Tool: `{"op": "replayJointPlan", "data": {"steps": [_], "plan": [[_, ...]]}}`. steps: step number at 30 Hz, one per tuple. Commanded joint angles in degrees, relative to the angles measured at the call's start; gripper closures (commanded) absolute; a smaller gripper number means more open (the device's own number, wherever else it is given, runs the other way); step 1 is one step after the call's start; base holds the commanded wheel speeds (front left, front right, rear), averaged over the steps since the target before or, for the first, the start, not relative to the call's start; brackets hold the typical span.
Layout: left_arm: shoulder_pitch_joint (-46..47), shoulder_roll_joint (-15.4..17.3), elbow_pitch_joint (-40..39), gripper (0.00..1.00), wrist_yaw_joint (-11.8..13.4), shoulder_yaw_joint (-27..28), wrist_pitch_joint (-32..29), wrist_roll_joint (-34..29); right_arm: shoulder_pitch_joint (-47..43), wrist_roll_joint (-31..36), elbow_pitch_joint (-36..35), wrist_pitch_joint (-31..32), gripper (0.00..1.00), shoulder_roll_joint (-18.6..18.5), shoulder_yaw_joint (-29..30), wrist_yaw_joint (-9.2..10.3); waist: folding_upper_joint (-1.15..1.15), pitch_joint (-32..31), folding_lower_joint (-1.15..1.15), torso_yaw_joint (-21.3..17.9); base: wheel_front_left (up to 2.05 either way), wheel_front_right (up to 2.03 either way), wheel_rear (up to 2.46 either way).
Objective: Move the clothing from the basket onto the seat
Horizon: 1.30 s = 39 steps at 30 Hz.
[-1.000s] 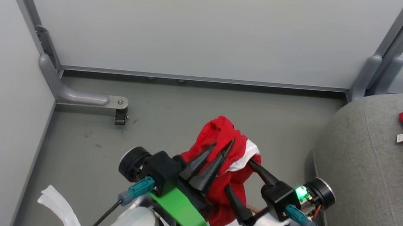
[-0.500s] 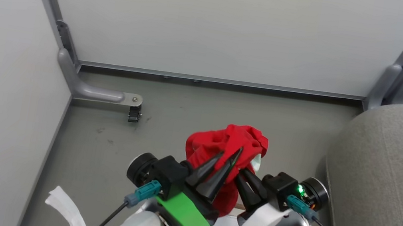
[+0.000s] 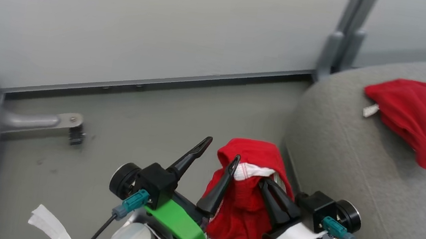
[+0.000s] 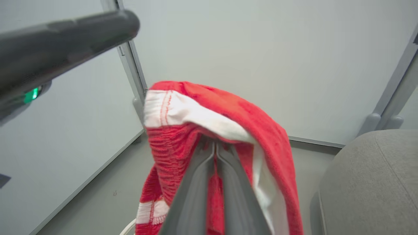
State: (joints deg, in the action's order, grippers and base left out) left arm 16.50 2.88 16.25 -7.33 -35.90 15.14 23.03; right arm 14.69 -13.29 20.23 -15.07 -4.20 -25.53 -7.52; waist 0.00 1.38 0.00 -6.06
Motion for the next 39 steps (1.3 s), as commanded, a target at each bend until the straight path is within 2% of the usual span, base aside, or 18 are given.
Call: {"op": "replayJointPlan", "data": {"steps": [1,8,15,18,21,25,27,32,37,39], "plan": [[-0.73,0.08,0.23,0.00,-0.21,0.31,0.01,-0.61,-0.47,-0.46,-0.61,-0.15,1.00,-0.32,0.24,0.06,0.00,1.40,0.00,-10.64,0.00,0.00,0.00],[0.30,0.12,1.35,0.00,-0.21,0.39,0.01,-0.65,-1.15,-0.73,-1.69,-0.14,1.00,-0.79,1.61,0.06,0.00,3.00,0.00,-18.69,0.00,0.00,0.00],[0.55,0.17,2.01,0.00,-0.21,0.76,0.01,-1.30,1.00,-0.81,-2.22,-0.15,1.00,-2.10,3.94,0.06,0.00,4.74,0.00,-22.27,0.00,0.00,0.00],[0.99,0.51,2.62,0.00,-0.21,0.76,0.00,-1.82,4.90,-0.70,-3.62,-0.15,1.00,-4.35,4.97,0.06,0.00,6.62,0.00,-22.62,0.00,0.00,0.00],[1.40,0.96,3.04,0.00,-0.21,0.53,0.01,-2.01,9.61,-0.89,-5.41,-0.15,1.00,-7.40,5.92,0.06,0.00,8.52,0.00,-22.37,0.00,0.00,0.00],[2.54,1.75,3.57,0.00,-0.22,-0.03,0.01,-2.06,19.46,-1.11,-7.40,-0.15,1.00,-13.35,8.99,0.06,0.00,11.67,0.00,-21.40,0.00,0.00,0.00],[3.70,2.21,3.79,0.00,-0.22,-0.75,0.01,-2.13,25.05,-0.38,-7.09,-0.15,1.00,-17.01,11.35,0.06,0.00,14.16,0.00,-20.33,0.00,0.00,0.00],[6.78,3.24,4.48,0.00,-0.22,-2.04,0.01,-2.03,36.11,0.87,-3.81,-0.13,1.00,-23.33,17.78,0.07,0.00,19.43,0.00,-16.63,0.00,0.00,0.00],[9.61,3.69,4.38,0.00,-0.22,-2.44,0.01,-1.63,41.24,2.75,1.71,-0.13,1.00,-25.05,24.37,0.07,0.00,24.30,0.00,-12.38,0.00,0.00,0.00],[11.12,3.81,3.93,0.00,-0.22,-2.42,0.01,-2.04,41.90,3.25,5.42,-0.13,1.00,-24.63,26.58,0.06,0.00,26.51,0.00,-10.85,0.00,0.00,0.00]]}}
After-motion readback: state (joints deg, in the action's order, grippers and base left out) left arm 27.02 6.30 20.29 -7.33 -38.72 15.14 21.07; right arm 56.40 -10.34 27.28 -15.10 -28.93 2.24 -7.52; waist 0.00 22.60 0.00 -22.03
